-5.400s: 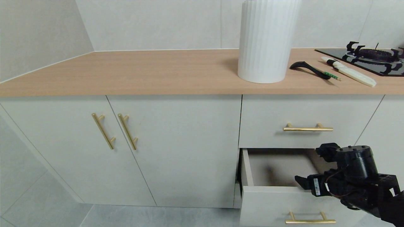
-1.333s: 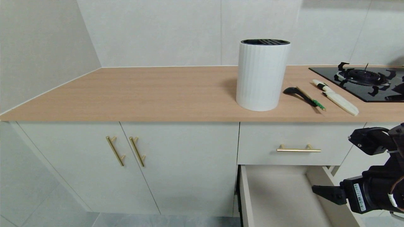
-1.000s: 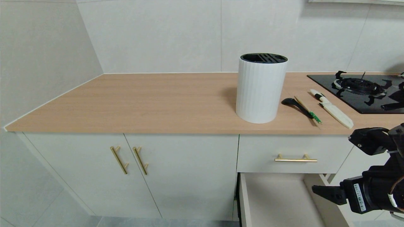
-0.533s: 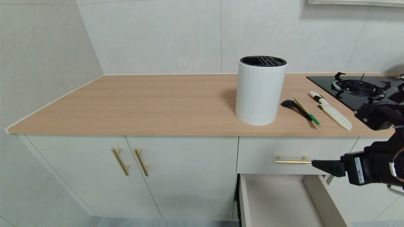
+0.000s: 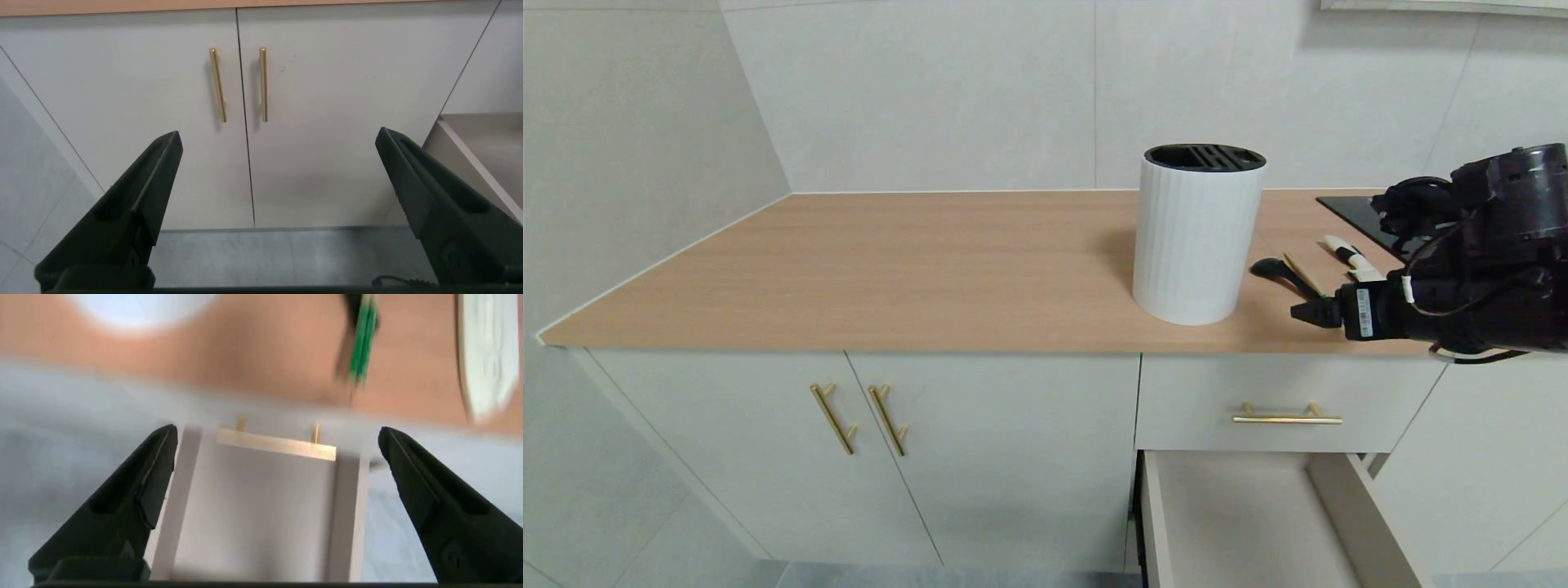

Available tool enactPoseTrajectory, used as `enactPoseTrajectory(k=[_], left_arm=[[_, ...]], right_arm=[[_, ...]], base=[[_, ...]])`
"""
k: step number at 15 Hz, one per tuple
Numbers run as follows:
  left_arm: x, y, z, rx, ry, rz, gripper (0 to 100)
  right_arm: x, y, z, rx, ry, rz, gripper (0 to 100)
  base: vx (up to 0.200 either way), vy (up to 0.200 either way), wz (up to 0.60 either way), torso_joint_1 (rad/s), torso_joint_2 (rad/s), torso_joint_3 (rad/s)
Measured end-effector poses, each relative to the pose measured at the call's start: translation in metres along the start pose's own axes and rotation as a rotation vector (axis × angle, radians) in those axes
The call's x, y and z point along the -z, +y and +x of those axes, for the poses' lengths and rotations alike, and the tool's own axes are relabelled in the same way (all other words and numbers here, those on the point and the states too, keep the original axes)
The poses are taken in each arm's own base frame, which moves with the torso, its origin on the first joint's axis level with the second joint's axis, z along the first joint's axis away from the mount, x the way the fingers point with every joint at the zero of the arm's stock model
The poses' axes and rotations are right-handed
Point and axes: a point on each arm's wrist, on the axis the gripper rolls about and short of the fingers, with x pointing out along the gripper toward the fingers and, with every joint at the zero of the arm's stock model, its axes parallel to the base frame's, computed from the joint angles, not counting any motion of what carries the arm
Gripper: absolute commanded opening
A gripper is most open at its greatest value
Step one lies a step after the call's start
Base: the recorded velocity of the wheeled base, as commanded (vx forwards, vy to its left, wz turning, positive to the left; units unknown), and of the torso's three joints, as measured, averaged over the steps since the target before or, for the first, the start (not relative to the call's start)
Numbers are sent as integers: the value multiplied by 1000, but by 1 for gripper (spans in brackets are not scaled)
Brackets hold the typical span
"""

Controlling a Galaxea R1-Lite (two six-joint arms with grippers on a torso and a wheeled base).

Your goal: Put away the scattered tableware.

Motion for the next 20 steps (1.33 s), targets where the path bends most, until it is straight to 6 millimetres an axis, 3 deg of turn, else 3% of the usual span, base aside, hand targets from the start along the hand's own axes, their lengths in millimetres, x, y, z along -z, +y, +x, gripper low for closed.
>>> enactPoseTrajectory(k=[5, 14, 15, 20], left_arm=[[0, 0, 0, 0, 0, 0, 100], [0, 0, 0, 0, 0, 0, 100], [0, 0, 0, 0, 0, 0, 100], [0, 0, 0, 0, 0, 0, 100]], right_arm=[[4, -16, 37, 76, 24, 29, 100], [8, -22, 61, 125, 53, 66, 100], [8, -22, 62, 125, 57, 65, 0], [10, -24, 66, 133, 67, 66, 0]], base=[[0, 0, 0, 0, 0, 0], [0, 0, 0, 0, 0, 0], [0, 0, 0, 0, 0, 0], [0, 0, 0, 0, 0, 0]])
